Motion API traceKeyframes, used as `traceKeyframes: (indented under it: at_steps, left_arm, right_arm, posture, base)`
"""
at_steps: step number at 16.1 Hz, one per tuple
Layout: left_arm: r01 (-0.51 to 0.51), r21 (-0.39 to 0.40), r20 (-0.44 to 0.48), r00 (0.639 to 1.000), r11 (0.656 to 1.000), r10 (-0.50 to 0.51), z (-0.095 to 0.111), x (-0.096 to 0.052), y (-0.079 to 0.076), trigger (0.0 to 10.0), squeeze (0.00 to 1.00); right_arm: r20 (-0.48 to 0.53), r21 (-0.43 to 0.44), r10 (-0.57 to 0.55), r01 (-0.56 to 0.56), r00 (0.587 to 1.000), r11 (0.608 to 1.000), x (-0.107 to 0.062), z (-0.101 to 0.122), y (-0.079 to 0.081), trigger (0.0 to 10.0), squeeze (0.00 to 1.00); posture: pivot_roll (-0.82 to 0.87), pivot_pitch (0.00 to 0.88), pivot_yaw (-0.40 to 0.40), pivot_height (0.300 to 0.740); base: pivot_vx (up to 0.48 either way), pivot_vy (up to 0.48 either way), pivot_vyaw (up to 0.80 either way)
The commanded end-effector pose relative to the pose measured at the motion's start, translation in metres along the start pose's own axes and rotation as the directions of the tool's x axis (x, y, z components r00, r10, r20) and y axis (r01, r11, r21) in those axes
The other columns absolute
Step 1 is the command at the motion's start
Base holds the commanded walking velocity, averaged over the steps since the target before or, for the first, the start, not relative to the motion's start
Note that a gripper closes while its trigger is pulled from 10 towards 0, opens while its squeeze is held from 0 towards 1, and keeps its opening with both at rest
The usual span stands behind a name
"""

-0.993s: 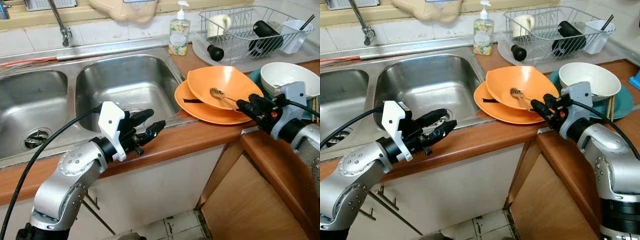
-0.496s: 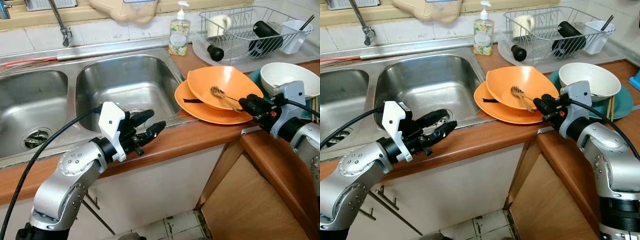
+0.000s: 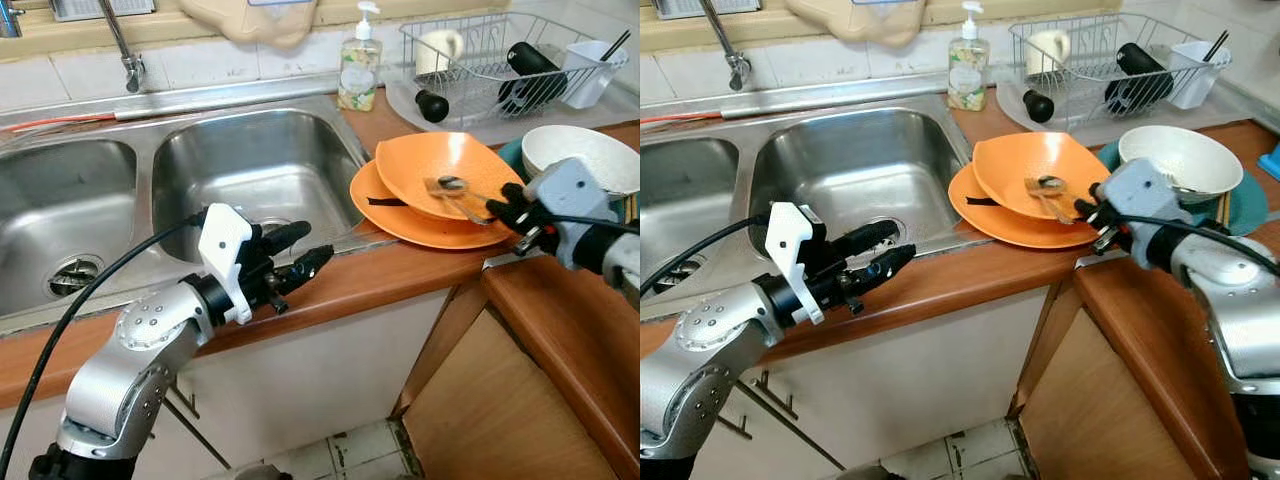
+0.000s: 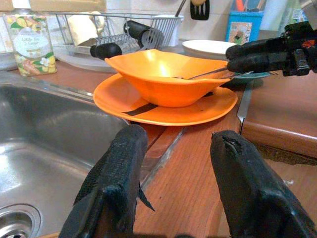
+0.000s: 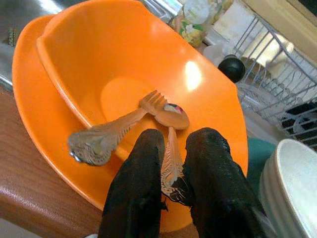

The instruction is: Kitchen organization

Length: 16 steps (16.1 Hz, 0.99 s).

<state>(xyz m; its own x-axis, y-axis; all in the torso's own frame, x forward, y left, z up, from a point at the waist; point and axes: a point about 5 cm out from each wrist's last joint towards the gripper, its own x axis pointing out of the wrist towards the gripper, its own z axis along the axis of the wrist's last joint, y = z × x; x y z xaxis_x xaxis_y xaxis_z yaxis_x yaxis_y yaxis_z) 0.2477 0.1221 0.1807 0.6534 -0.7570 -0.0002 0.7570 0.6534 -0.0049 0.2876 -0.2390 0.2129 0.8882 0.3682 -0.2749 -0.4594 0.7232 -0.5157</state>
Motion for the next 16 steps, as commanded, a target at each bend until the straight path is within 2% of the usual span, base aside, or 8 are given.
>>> traceKeyframes:
  at_steps: [1, 5, 9, 10, 11, 12, 13, 16]
  left_arm:
    - [0.012, 0.030, 0.000, 1.000, 0.999, -0.012, 0.004, 0.002, 0.001, 10.0, 0.00]
    - [0.016, 0.088, -0.021, 1.000, 0.996, -0.014, 0.004, 0.005, 0.004, 10.0, 0.00]
    - [0.005, 0.136, -0.027, 1.000, 0.991, -0.001, 0.005, 0.008, 0.007, 10.0, 0.00]
    - [0.003, 0.155, -0.023, 1.000, 0.988, 0.001, 0.007, 0.010, 0.008, 10.0, 0.00]
    - [-0.003, 0.218, 0.006, 1.000, 0.976, 0.001, 0.014, 0.017, 0.009, 10.0, 0.00]
    - [-0.005, 0.254, 0.021, 1.000, 0.967, 0.000, 0.018, 0.021, 0.010, 10.0, 0.00]
    - [-0.022, 0.348, 0.051, 0.999, 0.937, 0.005, 0.025, 0.030, 0.015, 10.0, 0.00]
    - [-0.042, 0.478, 0.082, 0.997, 0.878, 0.003, 0.035, 0.043, 0.022, 10.0, 0.00]
  right_arm:
    - [0.052, -0.085, -0.002, 0.006, 0.999, 0.996, 0.001, 0.017, -0.004, 0.0, 0.00]
    - [0.099, -0.268, -0.006, 0.033, 0.995, 0.963, 0.000, 0.034, -0.009, 0.0, 0.00]
    - [0.108, -0.309, -0.016, 0.048, 0.994, 0.950, -0.001, 0.038, -0.014, 0.0, 0.00]
    - [0.126, -0.284, -0.020, 0.055, 0.992, 0.957, -0.001, 0.040, -0.015, 0.0, 0.00]
    - [0.209, -0.153, -0.020, 0.052, 0.978, 0.987, -0.001, 0.049, -0.014, 0.0, 0.00]
    - [0.240, -0.111, -0.003, 0.031, 0.971, 0.993, -0.001, 0.054, -0.011, 0.0, 0.00]
    - [0.300, -0.064, 0.066, -0.050, 0.952, 0.997, 0.002, 0.063, 0.001, 0.0, 0.00]
    - [0.368, -0.032, 0.167, -0.167, 0.915, 0.985, 0.009, 0.079, 0.021, 0.0, 0.00]
  posture:
    - [-0.03, 0.000, 0.042, 0.740]
    - [-0.03, 0.000, 0.040, 0.740]
    - [-0.03, 0.000, 0.040, 0.740]
    - [-0.03, 0.000, 0.040, 0.740]
    - [-0.03, 0.000, 0.040, 0.740]
    - [-0.03, 0.000, 0.040, 0.740]
    - [-0.03, 0.000, 0.043, 0.740]
    - [-0.04, 0.000, 0.048, 0.740]
  base:
    - [0.000, 0.000, 0.00]
    - [0.000, 0.000, 0.00]
    - [0.000, 0.000, 0.00]
    - [0.000, 0.000, 0.00]
    - [0.000, 0.000, 0.00]
    - [0.000, 0.000, 0.00]
    - [0.000, 0.000, 0.00]
    - [0.000, 0.000, 0.00]
